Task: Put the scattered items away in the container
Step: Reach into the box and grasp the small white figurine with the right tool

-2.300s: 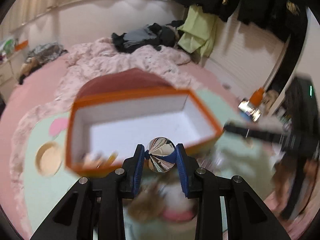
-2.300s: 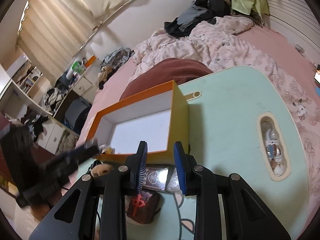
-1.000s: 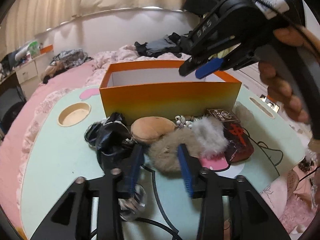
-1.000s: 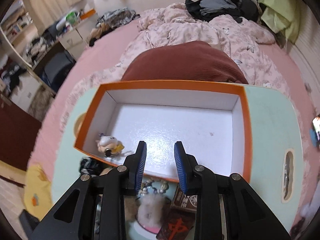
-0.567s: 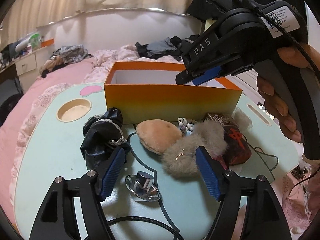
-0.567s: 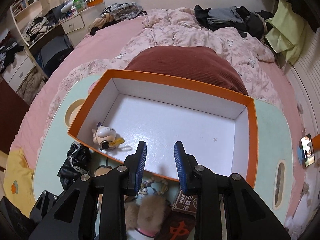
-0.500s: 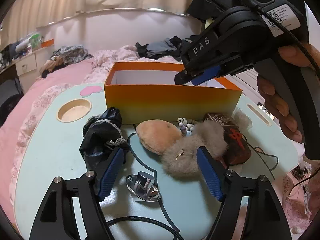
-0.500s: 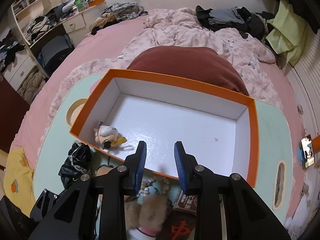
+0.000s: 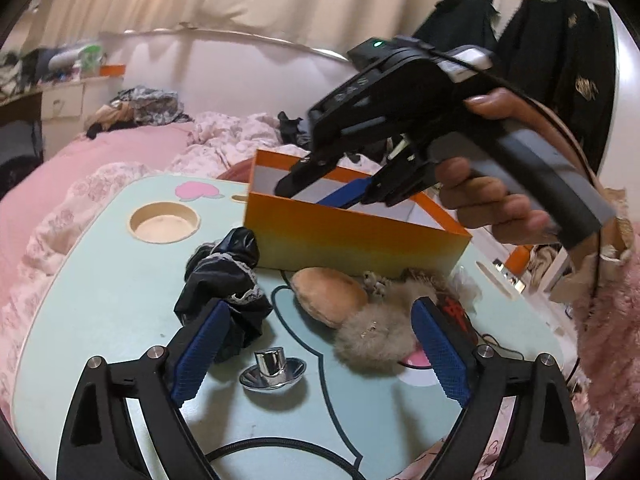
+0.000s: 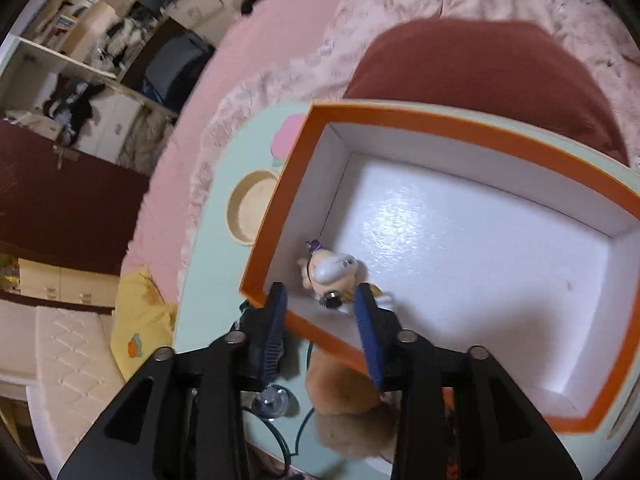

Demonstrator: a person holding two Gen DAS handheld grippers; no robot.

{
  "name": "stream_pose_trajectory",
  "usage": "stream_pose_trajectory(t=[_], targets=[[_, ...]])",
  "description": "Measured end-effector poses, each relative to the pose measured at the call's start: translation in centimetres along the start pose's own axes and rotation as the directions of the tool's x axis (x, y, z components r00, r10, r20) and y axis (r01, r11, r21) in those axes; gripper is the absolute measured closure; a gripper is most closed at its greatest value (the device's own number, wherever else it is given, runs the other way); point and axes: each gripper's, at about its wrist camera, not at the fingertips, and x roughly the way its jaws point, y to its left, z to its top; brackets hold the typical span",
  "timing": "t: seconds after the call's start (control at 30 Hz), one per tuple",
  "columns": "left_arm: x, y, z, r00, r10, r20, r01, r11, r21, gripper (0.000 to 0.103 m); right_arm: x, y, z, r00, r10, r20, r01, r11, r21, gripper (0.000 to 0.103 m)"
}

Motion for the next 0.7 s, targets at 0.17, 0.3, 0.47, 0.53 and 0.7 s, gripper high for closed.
stream_pose_trajectory(t=[0.17, 0.3, 0.47, 0.53, 0.7], targets=[[0.3, 0.4, 0.1, 1.0, -0.01, 0.001, 0.01, 1.0, -0.019, 0.011, 2.6, 1.0, 1.5, 0.996, -0.063, -0.066, 0.063, 0.998, -0.006, 0.053], [0.1, 0.6, 0.0, 1.0, -0.012, -0.002, 0.012, 1.0, -0.024, 0.011, 4.5, 0.9, 1.7, 0.987, -0.12, -0.105, 0.12, 0.993, -0.009, 0.043], [0.2, 1.0, 0.0, 1.0, -0.015, 0.0, 0.015, 0.999, -0.04, 0.011, 4.6, 0.9, 1.5, 0.98, -0.176, -0.091, 0.173, 0.984, -0.043, 0.055], [0.3, 1.1, 0.0, 1.0, -0.015, -0.002, 0.015, 0.999, -0.041, 0.011, 4.5, 0.9, 1.4, 0.971, -0.227, -0.08, 0.222, 0.973, -0.062, 0.06], [0.3, 1.0, -0.1, 1.0, -0.014, -0.003, 0.014, 0.999, -0.04, 0.011, 3.2, -0.5, 1.4, 0.955, -0.297, -0.021, 0.296, 0.955, -0.033, 0.06]])
